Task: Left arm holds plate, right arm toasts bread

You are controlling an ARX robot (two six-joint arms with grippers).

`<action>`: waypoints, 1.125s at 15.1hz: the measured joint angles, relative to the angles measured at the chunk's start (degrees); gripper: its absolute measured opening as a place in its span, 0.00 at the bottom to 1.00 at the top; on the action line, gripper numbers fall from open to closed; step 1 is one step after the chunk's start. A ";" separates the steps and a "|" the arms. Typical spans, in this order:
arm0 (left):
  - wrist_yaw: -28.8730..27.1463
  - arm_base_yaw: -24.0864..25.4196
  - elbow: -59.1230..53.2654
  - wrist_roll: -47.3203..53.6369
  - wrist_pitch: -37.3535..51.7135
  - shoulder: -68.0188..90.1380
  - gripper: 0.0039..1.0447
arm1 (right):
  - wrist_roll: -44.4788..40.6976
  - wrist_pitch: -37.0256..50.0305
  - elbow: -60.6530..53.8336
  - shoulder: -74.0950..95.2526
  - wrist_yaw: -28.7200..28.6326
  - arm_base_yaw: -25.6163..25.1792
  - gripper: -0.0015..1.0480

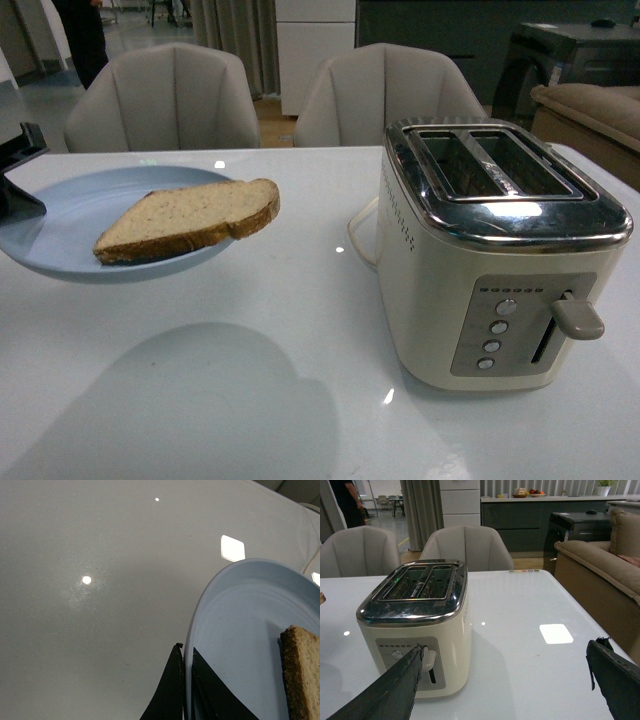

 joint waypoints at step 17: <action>4.63 -6.69 9.79 -7.93 -17.07 -13.75 0.02 | 0.00 0.00 0.00 0.00 0.00 0.00 0.94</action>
